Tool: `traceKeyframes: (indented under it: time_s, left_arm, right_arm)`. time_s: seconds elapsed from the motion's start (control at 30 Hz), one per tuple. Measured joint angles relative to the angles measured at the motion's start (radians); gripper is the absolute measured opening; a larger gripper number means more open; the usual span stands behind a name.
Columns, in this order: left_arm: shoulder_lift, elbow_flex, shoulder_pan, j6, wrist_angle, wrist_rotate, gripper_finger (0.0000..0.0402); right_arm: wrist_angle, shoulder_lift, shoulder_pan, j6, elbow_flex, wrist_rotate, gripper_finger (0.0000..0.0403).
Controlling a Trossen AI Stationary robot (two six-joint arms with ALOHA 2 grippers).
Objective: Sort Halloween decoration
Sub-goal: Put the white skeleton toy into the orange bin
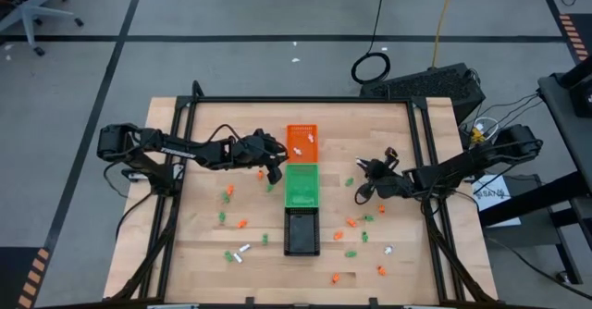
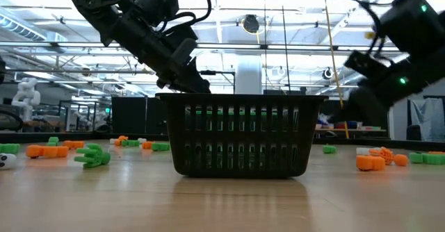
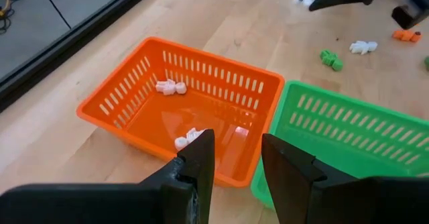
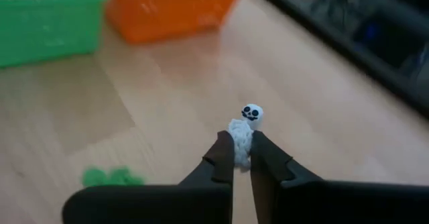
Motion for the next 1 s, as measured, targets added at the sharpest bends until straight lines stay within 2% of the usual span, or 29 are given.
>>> traceKeyframes:
  time_s: [0.27,0.4,0.73,0.87,1.0]
  left_arm:
    - [0.000,0.000,-0.021,-0.007,0.036,0.000,0.0125]
    - [0.000,0.000,-0.033,-0.007,0.052,0.000,0.0125]
    - [0.000,0.000,-0.039,-0.029,0.051,0.000,0.0125]
    - [0.000,0.000,-0.039,-0.032,0.051,0.000,0.0125]
    - [-0.001,0.000,-0.039,-0.032,0.049,0.005,0.0125]
  right_arm:
    - [0.000,0.000,-0.007,-0.569,0.174,0.003,0.0003]
    - [0.000,-0.001,-0.010,-0.753,0.269,0.004,0.0003]
    - [-0.021,-0.001,-0.035,-1.014,0.429,0.000,0.0003]
    - [-0.022,-0.001,-0.038,-1.029,0.439,0.000,0.0003]
    - [-0.031,-0.001,-0.024,-0.951,0.439,0.000,0.0004]
